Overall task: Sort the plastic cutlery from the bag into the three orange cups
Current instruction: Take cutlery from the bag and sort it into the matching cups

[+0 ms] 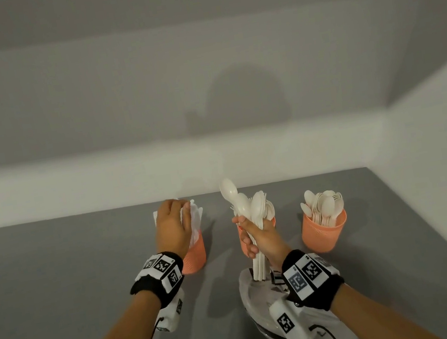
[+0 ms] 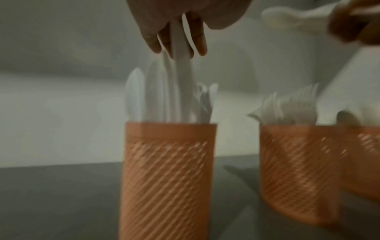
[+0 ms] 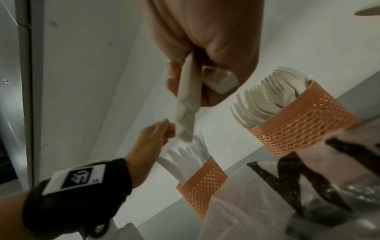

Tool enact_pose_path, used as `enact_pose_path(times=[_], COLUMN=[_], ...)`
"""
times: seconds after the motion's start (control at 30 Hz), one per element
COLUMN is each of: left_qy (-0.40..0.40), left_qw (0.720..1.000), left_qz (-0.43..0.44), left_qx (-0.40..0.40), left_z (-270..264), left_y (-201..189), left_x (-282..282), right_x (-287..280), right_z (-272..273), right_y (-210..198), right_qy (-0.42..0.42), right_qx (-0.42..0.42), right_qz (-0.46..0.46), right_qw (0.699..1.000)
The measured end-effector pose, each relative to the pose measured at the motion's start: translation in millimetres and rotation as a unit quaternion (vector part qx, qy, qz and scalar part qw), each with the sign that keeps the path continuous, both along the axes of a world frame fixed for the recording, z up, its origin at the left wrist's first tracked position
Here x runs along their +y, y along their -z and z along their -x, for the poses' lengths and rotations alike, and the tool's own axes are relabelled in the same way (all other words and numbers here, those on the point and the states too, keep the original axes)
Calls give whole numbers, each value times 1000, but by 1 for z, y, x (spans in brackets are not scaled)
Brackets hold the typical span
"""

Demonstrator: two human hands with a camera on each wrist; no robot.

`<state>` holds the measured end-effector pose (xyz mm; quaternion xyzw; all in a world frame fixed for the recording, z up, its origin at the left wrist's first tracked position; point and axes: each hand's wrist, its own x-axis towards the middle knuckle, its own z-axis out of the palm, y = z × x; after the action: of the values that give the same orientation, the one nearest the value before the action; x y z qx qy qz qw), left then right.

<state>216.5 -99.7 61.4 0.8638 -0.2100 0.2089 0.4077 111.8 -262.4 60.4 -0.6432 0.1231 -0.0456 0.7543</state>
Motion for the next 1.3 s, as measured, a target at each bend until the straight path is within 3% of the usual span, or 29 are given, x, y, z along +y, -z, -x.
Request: enact_pose_path(times=[0.07, 0.13, 0.23, 0.3, 0.43, 0.57, 0.73, 0.87, 0.93, 1.13, 1.3], left_qy=[12, 49, 119, 124, 75, 25, 99, 149, 148, 112, 79], left_qw=[998, 982, 899, 878, 908, 900, 916, 877, 867, 886, 892], left_qz=[54, 159, 297, 313, 317, 376, 238, 256, 262, 223, 285], left_qx=[-1, 92, 299, 342, 263, 220, 308, 378, 397, 391, 341], left_z=[15, 34, 54, 58, 61, 60, 84, 107, 109, 108, 102], left_y=[-13, -28, -41, -45, -49, -49, -41, -43, -43, -31, -28], left_x=[-12, -29, -53, -60, -66, -62, -77, -93, -96, -100, -97], right_x=[-1, 1, 5, 6, 1, -13, -15, -11, -12, -23, -39], right_z=[2, 5, 14, 21, 32, 40, 48, 56, 60, 73, 81], right_y=[-1, -4, -12, -16, -18, -15, -13, -14, -14, -24, -29], right_qy=[-7, -20, -56, -76, -55, 17, 35, 13, 8, -65, -45], right_qx=[-7, -17, -25, -20, -5, -6, 10, 2, 3, 15, 3], right_qz=[-4, -6, -7, -6, -17, -22, 103, 226, 244, 128, 143], right_qw=[1000, 1000, 998, 997, 998, 1000, 994, 974, 970, 989, 989])
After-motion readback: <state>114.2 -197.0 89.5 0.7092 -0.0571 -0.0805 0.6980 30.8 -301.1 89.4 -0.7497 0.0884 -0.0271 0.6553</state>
